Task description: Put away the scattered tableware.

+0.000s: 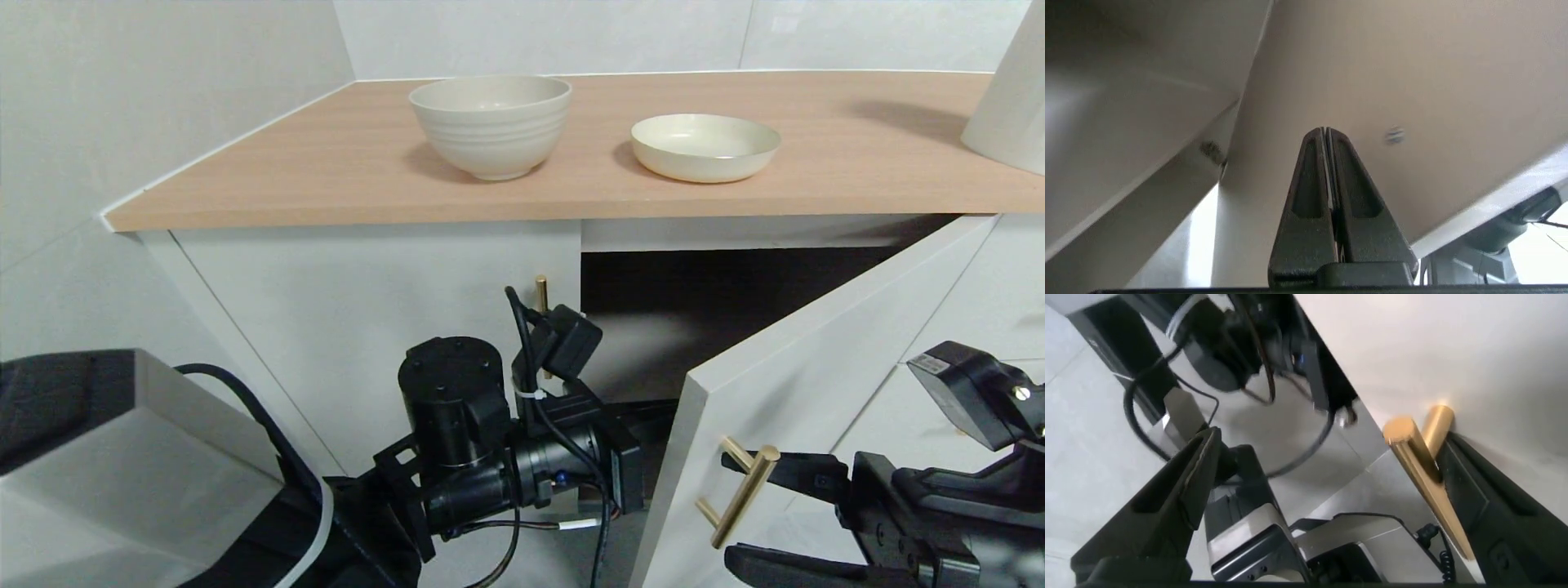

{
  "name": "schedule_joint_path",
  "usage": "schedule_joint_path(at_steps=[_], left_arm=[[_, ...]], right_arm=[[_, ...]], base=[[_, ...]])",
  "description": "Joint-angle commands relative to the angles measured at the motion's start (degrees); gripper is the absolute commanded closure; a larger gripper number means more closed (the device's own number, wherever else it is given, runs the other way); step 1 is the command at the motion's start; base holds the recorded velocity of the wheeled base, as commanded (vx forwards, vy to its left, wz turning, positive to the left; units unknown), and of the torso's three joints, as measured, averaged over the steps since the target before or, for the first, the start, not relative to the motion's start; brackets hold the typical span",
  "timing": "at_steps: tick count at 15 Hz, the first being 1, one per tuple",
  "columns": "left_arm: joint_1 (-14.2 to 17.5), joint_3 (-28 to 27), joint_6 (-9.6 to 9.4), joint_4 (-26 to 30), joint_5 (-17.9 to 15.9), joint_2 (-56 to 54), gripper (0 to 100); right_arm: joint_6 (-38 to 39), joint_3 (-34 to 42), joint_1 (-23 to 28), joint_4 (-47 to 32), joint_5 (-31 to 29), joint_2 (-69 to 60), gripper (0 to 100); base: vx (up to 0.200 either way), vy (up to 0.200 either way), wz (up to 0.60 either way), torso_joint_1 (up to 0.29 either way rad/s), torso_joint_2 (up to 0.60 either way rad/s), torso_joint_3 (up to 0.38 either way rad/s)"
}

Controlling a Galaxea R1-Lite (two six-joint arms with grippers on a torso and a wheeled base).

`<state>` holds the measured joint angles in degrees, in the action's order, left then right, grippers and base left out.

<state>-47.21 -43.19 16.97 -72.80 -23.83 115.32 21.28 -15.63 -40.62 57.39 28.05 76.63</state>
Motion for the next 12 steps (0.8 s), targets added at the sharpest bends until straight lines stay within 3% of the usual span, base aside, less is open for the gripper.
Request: schedule_joint_path(at_steps=[1, 5, 8, 12], left_arm=[[-0.8, 0.1, 0.08, -0.6, 0.0, 1.0, 100], [-0.9, -0.7, 0.26, -0.6, -0.1, 1.5, 100], [-1.2, -1.4, 0.35, -0.4, 0.0, 1.4, 100], [-1.4, -1.5, 0.61, -0.1, 0.1, 1.2, 100]], right_arm=[[-0.1, 1.4, 0.2, -0.2, -0.5, -0.6, 0], [-0.2, 3.9, 5.7, -0.3, -0.5, -3.5, 0], [-0.1, 6.6, 6.6, -1.2, -0.5, -7.7, 0], [0.0, 6.7, 6.5, -11.1, -0.2, -16.0, 0]], base=[[0.000, 0.000, 0.00, 0.000, 0.00, 0.000], [0.000, 0.000, 0.00, 0.000, 0.00, 0.000], [0.000, 0.000, 0.00, 0.000, 0.00, 0.000], [0.000, 0.000, 0.00, 0.000, 0.00, 0.000]])
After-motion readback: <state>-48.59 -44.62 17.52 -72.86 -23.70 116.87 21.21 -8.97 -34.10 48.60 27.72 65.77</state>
